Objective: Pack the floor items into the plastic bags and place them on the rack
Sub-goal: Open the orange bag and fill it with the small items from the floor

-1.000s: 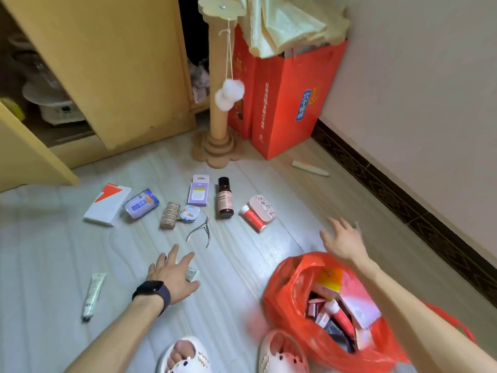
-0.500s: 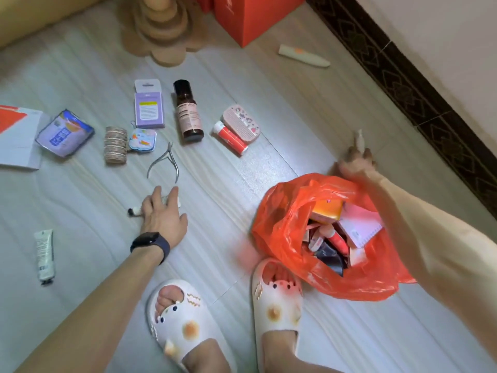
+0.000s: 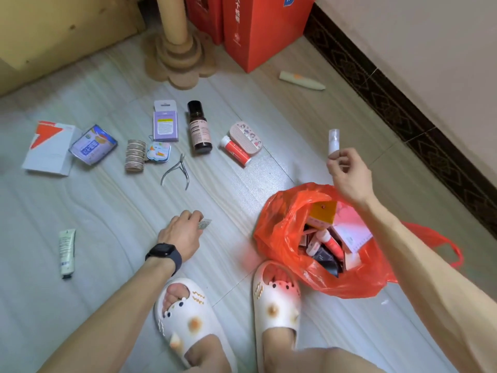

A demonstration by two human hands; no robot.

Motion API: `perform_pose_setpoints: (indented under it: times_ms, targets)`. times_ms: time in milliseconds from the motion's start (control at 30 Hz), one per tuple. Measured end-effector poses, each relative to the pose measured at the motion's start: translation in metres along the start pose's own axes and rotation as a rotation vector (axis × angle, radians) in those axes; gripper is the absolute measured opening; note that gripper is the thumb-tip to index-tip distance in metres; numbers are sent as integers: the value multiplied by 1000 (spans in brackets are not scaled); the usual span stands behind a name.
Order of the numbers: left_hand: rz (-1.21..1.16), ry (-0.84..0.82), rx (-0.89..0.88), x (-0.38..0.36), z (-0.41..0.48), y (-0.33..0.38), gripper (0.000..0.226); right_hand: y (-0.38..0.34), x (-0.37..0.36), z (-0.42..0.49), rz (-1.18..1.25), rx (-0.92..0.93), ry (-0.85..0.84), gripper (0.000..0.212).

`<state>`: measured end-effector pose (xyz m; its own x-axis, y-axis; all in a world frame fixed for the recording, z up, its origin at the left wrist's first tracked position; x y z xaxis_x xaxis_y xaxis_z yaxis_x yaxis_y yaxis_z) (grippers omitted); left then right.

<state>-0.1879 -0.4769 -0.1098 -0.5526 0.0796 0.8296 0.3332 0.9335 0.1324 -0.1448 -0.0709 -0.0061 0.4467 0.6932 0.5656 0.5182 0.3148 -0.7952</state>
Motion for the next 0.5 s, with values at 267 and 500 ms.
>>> perform_pose_setpoints:
  times_ms: [267, 500]
  targets:
    - [-292, 182, 50, 90, -36, 28, 15, 26, 73, -143, 390, -180, 32, 16]
    - [-394, 341, -128, 208, -88, 107, 23, 81, 84, -199, 295, -389, -44, 6]
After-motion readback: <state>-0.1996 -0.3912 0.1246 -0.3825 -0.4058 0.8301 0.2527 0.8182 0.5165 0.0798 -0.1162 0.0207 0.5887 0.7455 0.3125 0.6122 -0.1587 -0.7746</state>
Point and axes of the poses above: each hand's wrist, its own z-axis towards the middle knuckle, its own x-axis out of the back of the hand, y = z × x, the point moved 10 cm from there along z, towards the middle knuckle, and after that the axes turned 8 degrees about z, right-handed, at the moved point
